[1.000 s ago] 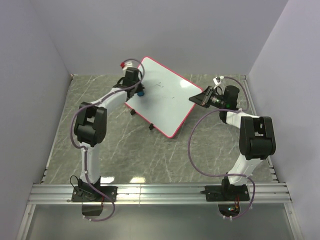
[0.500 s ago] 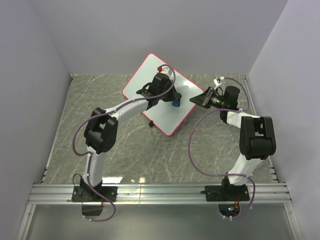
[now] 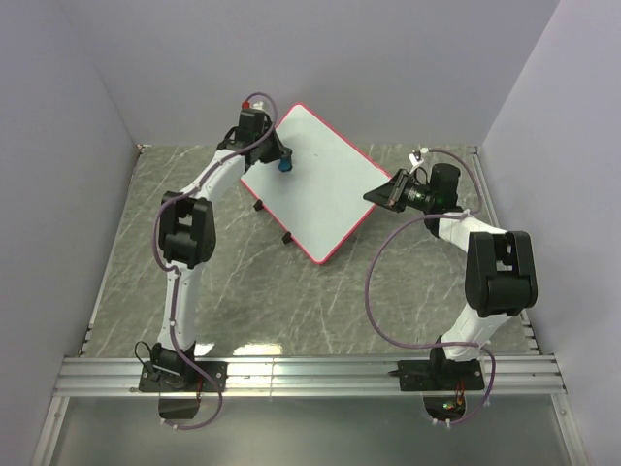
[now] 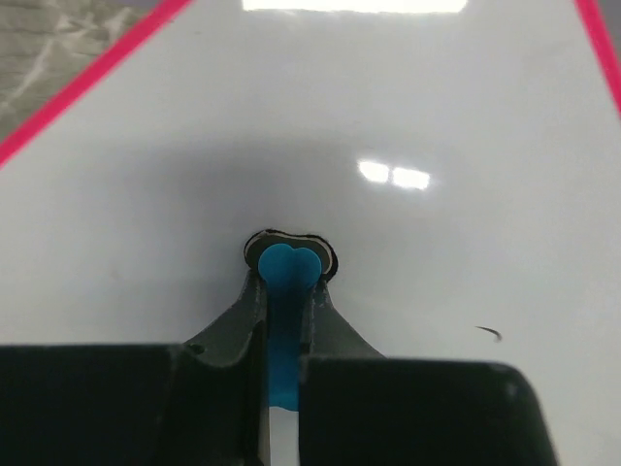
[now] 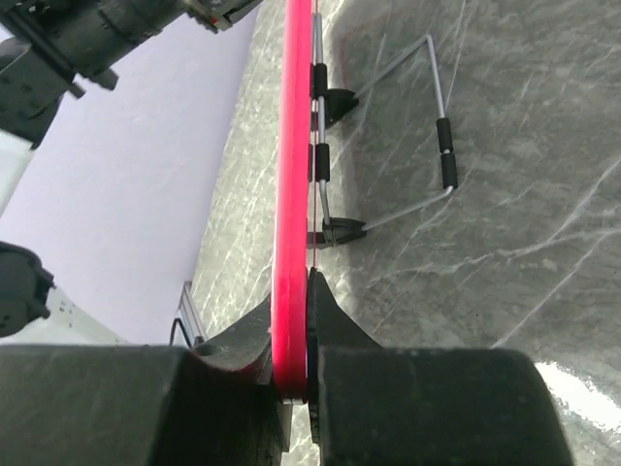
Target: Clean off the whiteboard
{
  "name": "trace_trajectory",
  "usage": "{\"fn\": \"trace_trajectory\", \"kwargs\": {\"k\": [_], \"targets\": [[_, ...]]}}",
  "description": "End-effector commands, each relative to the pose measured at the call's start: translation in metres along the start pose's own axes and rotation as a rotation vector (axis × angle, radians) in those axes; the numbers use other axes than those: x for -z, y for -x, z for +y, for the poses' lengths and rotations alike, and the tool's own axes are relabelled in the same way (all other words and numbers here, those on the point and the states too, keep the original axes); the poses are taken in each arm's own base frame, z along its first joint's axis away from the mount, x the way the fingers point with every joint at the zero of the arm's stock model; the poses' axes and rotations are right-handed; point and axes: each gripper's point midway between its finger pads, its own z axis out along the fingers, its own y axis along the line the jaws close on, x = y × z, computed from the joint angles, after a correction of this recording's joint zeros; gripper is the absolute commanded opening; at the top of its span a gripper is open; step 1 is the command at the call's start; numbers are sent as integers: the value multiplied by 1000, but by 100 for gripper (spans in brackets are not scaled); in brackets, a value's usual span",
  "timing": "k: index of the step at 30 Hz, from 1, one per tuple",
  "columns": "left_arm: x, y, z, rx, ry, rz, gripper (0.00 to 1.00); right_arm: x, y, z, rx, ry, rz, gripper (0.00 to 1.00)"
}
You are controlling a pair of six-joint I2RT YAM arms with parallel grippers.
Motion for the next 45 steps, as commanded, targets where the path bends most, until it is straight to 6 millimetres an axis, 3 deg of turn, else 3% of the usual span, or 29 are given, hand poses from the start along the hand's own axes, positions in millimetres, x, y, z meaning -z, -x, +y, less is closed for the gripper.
{"fn": "trace_trajectory", "kwargs": {"k": [1, 5, 9, 11, 12, 15, 18, 21, 22, 25, 26, 29, 32, 35, 37, 38, 41, 45], "targets": [[-20, -58, 31, -53, 86, 150, 0, -1, -15, 29, 27, 76, 110, 0], [-12, -69, -9, -106, -47, 180, 0, -8, -18, 32, 34, 77, 138, 0], [-3, -81, -65, -167, -184, 199, 0, -14, -25, 33, 39, 75, 174, 0], [0, -78, -86, -179, -233, 192, 0, -17, -29, 34, 42, 77, 190, 0], [0, -89, -96, -186, -258, 222, 0, -18, -32, 33, 36, 75, 197, 0], [4, -96, -122, -214, -313, 232, 0, -20, -37, 34, 36, 78, 214, 0], [6, -100, -133, -211, -338, 240, 0, -23, -42, 38, 41, 81, 234, 0], [5, -97, -127, -186, -291, 228, 0, -24, -45, 40, 48, 77, 248, 0], [2, -96, -117, -176, -232, 214, 0, -23, -44, 41, 49, 78, 249, 0], [12, -74, -105, -149, -145, 149, 0, -22, -46, 45, 58, 77, 259, 0], [12, -72, -93, -121, -90, 136, 0, -22, -45, 46, 66, 78, 260, 0], [41, -37, -77, -43, -27, 53, 0, -19, -46, 46, 69, 68, 266, 0], [57, -33, -64, -11, -1, 47, 0, -18, -45, 48, 83, 68, 261, 1], [77, -25, -59, -33, 24, 32, 0, -17, -45, 50, 88, 70, 256, 32], [81, -31, -50, -38, 53, 47, 0, -17, -44, 51, 93, 71, 252, 43], [87, -30, -50, -34, 55, 42, 0, -16, -43, 52, 92, 75, 252, 62], [92, -34, -45, -16, 60, 50, 0, -15, -40, 57, 101, 79, 246, 85], [104, -31, -44, -3, 63, 40, 0, -12, -37, 66, 117, 84, 239, 91]]}}
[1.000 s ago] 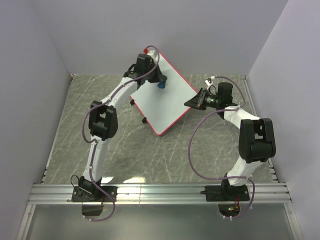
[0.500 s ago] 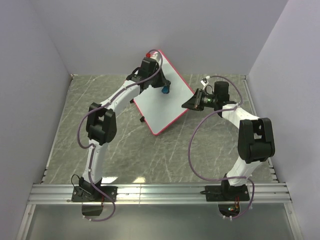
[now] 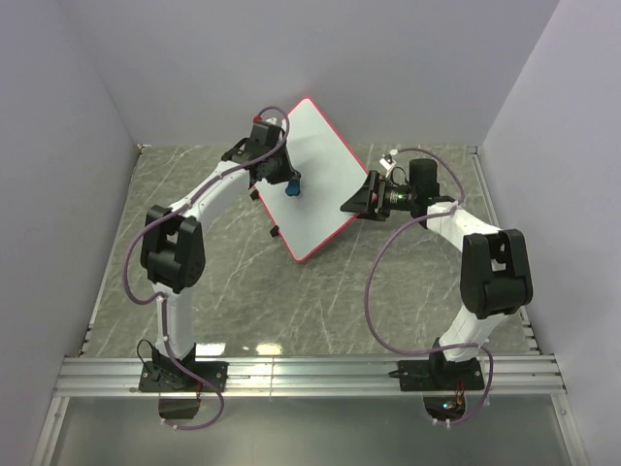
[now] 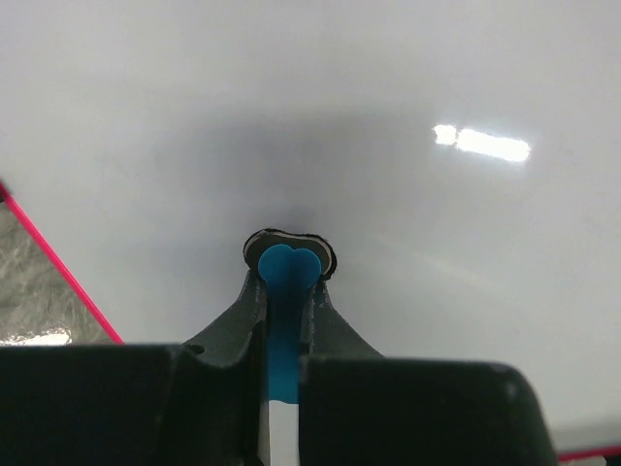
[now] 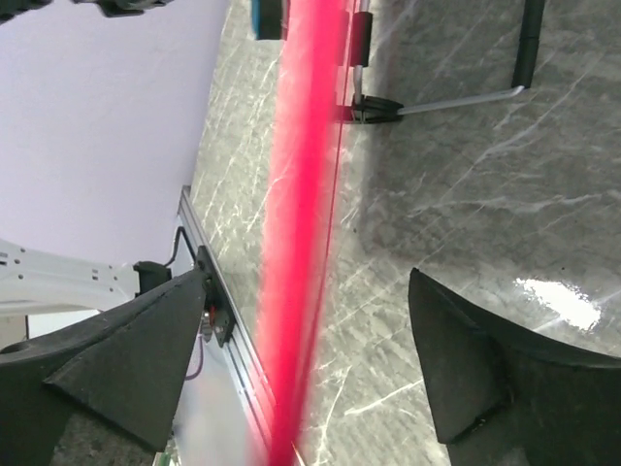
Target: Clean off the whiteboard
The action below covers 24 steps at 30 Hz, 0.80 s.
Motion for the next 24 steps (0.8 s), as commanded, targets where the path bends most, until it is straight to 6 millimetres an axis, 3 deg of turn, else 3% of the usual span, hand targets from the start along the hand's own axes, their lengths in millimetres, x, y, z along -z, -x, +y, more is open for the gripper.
{"fn": "trace_trajectory", "kwargs": {"k": [1, 4, 8, 12, 15, 16, 18, 19, 20, 21, 23, 24], "targets": [[32, 23, -16, 14, -34, -73, 0, 8, 15, 37, 106, 57, -25, 93], [38, 25, -13, 21, -29, -75, 0, 12, 19, 45, 119, 63, -36, 99], [43, 28, -8, 39, -19, -80, 0, 18, 24, 57, 147, 64, -55, 100], [53, 26, 9, 62, 40, -75, 0, 30, 26, 68, 168, 32, -85, 100], [68, 25, 40, 80, 154, -110, 0, 39, 25, 59, 157, -44, -112, 100], [69, 11, 56, 94, 203, -77, 0, 46, 25, 57, 162, -68, -126, 100], [83, 6, 76, 115, 266, -79, 0, 52, 20, 44, 118, -129, -128, 100], [85, -15, 96, 122, 336, -37, 0, 57, 16, 40, 108, -148, -130, 100], [95, -18, 102, 126, 352, -42, 0, 60, 12, 37, 95, -154, -132, 100], [95, -45, 119, 127, 395, 7, 0, 64, 4, 35, 81, -168, -138, 100], [107, -60, 126, 131, 397, 15, 0, 68, -3, 34, 76, -175, -153, 100], [108, -85, 140, 141, 432, 61, 1, 71, -10, 35, 70, -183, -162, 100]]}}
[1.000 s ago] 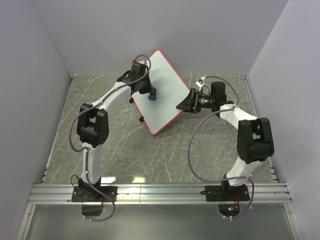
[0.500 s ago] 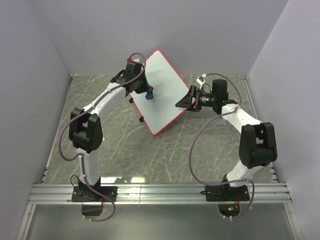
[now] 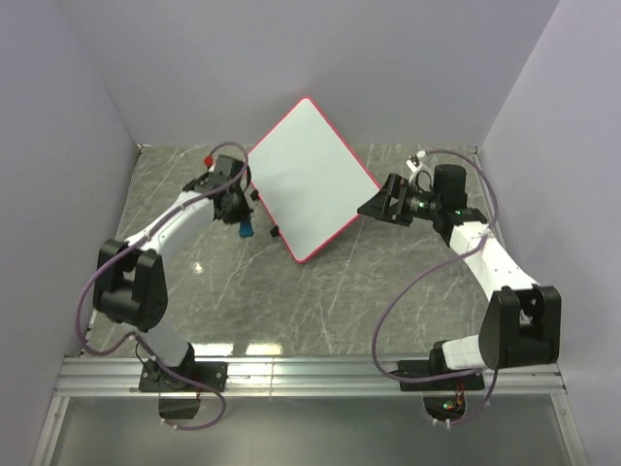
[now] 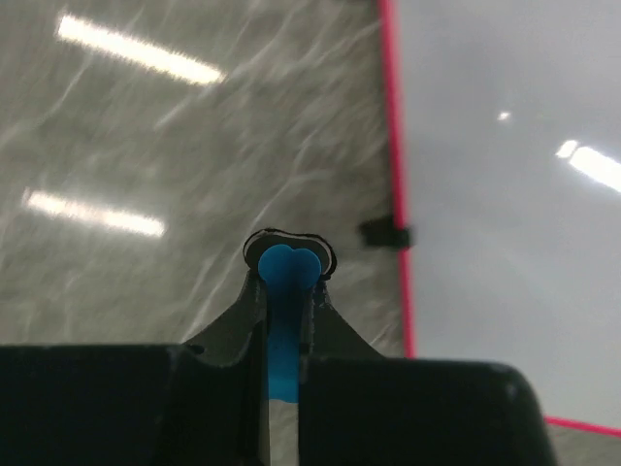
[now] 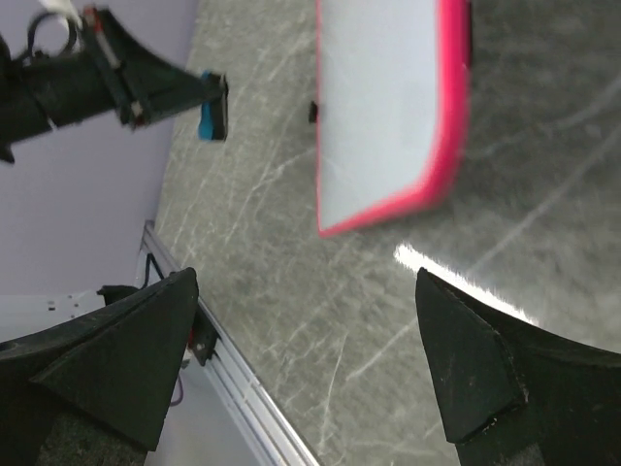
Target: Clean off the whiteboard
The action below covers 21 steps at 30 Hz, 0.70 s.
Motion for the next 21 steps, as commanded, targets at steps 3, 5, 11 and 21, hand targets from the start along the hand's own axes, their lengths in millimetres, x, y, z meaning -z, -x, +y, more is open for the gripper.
{"fn": "trace_trajectory", "kwargs": {"k": [3, 5, 11, 21], "targets": [[13, -65, 61, 30, 139, 89, 9, 21, -16, -1, -28, -79, -42, 100], [14, -79, 71, 44, 154, 108, 13, 31, -16, 10, -23, -77, -70, 100], [18, -117, 96, 100, 198, 169, 60, 62, -23, 46, -8, -44, -157, 100], [56, -113, 85, 70, 239, 145, 100, 104, -28, 69, -9, -187, -175, 100]]}}
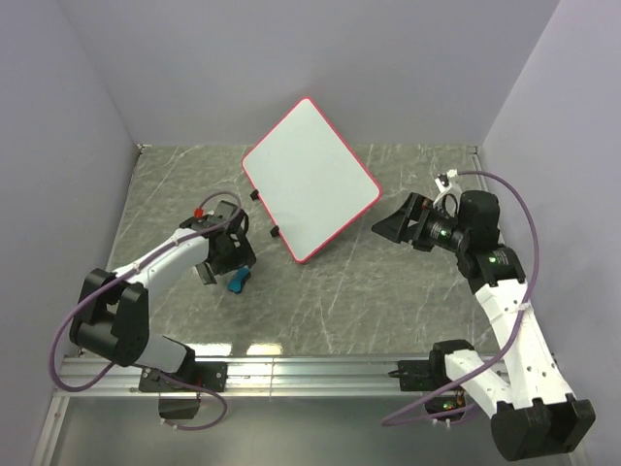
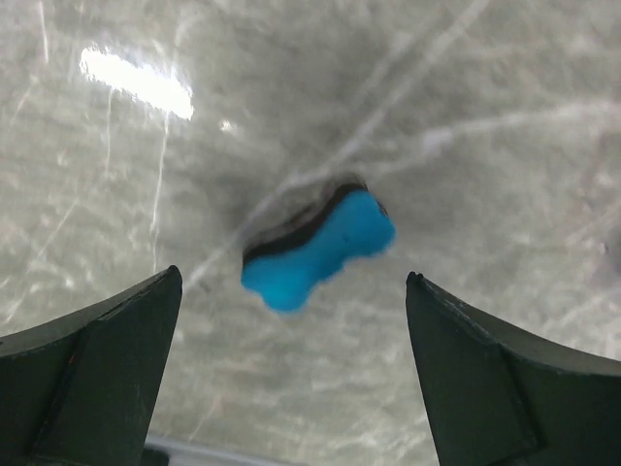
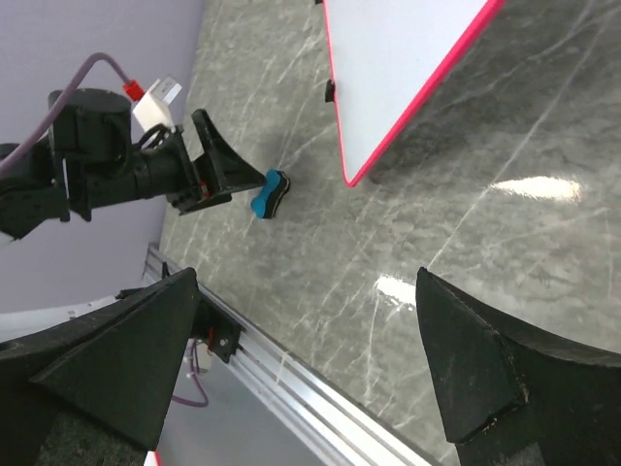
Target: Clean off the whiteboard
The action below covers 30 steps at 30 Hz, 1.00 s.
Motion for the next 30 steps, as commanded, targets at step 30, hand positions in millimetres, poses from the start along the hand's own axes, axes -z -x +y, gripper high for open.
{"fn": "trace_trajectory", "kwargs": {"k": [30], "targets": [[247, 93, -30, -39, -486, -1015, 99, 116, 2, 47, 190, -136, -269, 100]]}}
